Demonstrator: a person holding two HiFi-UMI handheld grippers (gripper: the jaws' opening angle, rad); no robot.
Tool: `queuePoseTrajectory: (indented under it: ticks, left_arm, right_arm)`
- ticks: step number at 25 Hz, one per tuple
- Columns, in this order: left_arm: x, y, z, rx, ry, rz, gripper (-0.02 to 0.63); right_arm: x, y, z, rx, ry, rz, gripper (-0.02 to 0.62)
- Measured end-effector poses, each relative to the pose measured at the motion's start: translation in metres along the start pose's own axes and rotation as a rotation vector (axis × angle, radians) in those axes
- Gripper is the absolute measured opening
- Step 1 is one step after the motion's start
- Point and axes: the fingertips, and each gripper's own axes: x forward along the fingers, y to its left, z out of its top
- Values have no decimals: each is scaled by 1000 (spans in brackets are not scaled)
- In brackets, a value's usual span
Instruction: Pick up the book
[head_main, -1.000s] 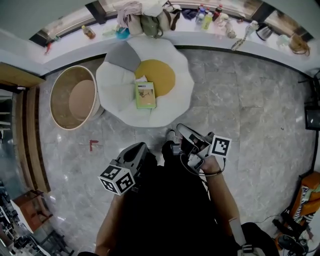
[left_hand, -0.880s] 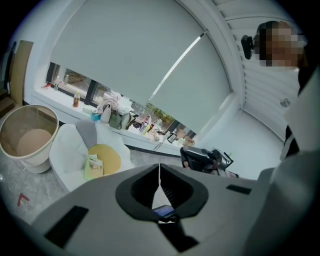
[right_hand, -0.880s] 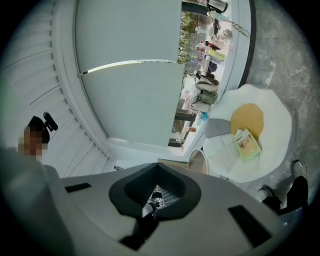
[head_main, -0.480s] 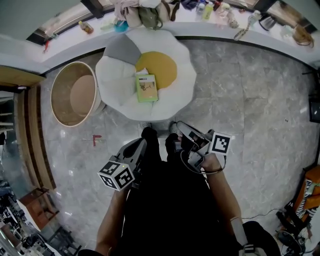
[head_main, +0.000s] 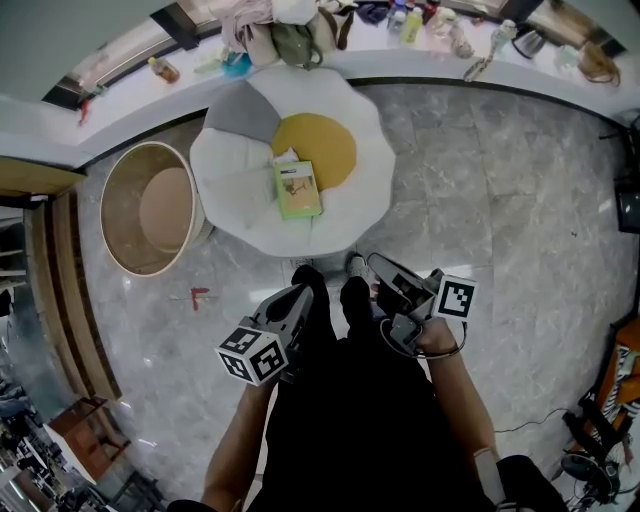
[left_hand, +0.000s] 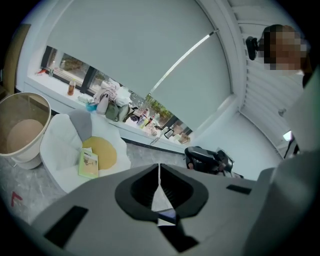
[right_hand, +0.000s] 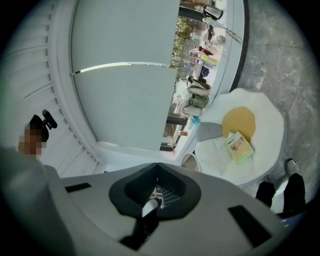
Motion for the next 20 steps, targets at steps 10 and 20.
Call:
queuePoseTrajectory:
  ticks: [10,20]
  left_arm:
    - [7,71,23,-9,66,-24,18]
    - [30,182,49,-30,78,-28,18]
  right_arm:
    - [41,-18,-19,35,-29,-123,17]
    - [105,-44,-57,71,20,-250,17]
